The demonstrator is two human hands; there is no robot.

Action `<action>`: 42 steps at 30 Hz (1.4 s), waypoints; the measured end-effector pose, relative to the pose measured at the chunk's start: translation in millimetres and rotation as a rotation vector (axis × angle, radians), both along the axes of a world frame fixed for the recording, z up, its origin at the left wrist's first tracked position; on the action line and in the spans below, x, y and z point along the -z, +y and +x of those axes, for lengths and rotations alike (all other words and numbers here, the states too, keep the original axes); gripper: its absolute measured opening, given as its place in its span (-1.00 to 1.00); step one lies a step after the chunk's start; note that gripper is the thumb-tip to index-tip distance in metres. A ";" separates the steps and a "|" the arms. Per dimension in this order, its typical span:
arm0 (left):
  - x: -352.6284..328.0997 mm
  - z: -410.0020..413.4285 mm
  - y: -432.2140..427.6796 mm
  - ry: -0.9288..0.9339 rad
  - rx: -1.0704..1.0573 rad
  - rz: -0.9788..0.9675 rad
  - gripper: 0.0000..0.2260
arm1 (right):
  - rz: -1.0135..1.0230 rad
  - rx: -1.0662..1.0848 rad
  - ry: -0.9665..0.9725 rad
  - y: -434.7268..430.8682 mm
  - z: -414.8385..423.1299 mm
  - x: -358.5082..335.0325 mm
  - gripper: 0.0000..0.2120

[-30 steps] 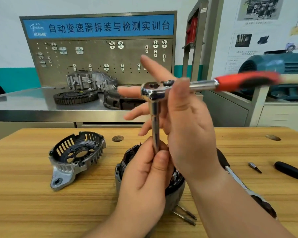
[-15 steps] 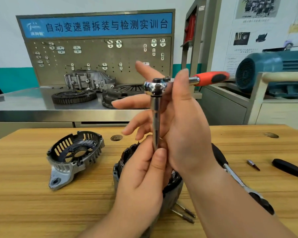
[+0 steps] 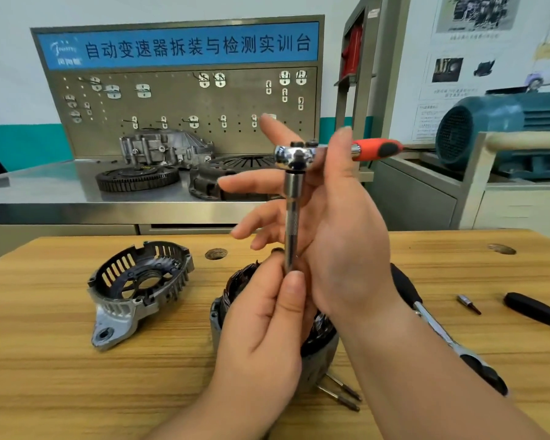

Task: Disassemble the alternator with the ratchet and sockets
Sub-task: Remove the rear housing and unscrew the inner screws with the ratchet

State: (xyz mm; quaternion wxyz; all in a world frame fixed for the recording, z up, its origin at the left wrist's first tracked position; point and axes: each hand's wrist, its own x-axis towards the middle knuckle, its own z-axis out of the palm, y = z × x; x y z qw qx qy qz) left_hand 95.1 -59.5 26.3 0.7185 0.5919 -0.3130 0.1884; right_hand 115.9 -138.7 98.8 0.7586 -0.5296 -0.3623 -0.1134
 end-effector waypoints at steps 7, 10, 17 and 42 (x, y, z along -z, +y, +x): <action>2.4 3.4 2.0 0.093 -0.087 0.023 -0.79 | -0.222 0.369 -0.232 3.8 -0.5 -7.2 -0.31; -0.2 1.1 0.9 0.068 -0.023 -0.018 -0.78 | -0.075 0.208 -0.201 0.6 -1.7 -0.7 -0.60; -4.5 -3.9 -3.7 0.024 0.098 -0.074 -0.75 | 0.016 -0.073 0.044 0.4 1.3 -3.3 -0.52; -3.2 -1.1 0.8 0.087 -0.040 0.000 -0.72 | 0.076 0.147 -0.267 2.4 -9.2 -6.0 -0.80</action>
